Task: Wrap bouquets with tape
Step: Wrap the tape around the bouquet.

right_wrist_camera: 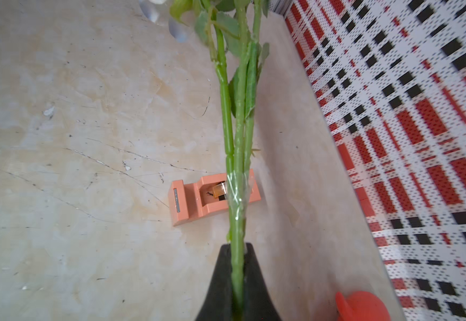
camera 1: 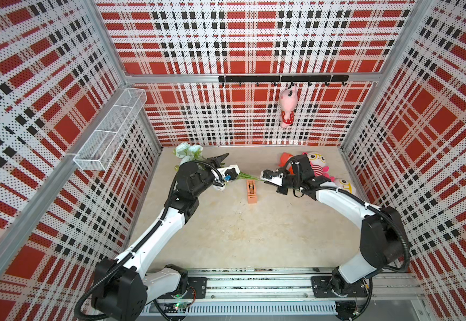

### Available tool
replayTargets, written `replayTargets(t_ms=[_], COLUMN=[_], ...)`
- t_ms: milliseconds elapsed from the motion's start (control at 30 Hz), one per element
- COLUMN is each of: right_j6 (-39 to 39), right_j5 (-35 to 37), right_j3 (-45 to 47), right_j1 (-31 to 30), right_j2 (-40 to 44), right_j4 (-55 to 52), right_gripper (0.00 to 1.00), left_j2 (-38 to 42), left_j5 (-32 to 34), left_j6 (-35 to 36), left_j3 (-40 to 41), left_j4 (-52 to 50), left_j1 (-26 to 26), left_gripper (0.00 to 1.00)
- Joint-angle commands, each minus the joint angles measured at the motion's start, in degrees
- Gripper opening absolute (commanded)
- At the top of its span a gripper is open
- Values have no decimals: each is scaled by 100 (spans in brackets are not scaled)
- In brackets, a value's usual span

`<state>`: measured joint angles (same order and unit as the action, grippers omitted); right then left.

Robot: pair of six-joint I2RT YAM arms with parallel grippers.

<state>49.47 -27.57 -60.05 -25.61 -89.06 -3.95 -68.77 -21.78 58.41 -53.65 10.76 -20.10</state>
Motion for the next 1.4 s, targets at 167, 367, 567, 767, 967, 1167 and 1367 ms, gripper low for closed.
replayTargets(t_ms=[167, 367, 567, 767, 967, 1167, 1367], right_j6=[1116, 1317, 1170, 909, 657, 447, 270], right_j5=[1190, 1600, 1959, 1958, 1943, 1840, 1734], right_j3=[997, 1444, 2134, 2494, 2689, 2754, 2490], right_j1=[-702, -1059, -1278, -1558, -1743, -1808, -1752], right_j2=[444, 505, 486, 365, 225, 102, -138], right_j4=[2792, 2648, 2956, 3020, 2971, 2797, 2306], right_gripper=[0, 0, 0, 0, 0, 0, 0], left_j2=[-249, -118, -144, -172, -551, -1137, -1545], left_j5=[1217, 1031, 1657, 1918, 2054, 2195, 2170], left_j6=[134, -430, -735, -1084, -1220, -1148, -1123], left_j3=[216, 882, 1661, 2129, 2259, 2019, 1850], left_j4=[-790, -794, -353, -123, 6, -117, -170], left_j1=[-991, -1203, -1568, -1889, -1893, -1884, -1803], left_gripper=[59, 60, 60, 60, 61, 55, 40])
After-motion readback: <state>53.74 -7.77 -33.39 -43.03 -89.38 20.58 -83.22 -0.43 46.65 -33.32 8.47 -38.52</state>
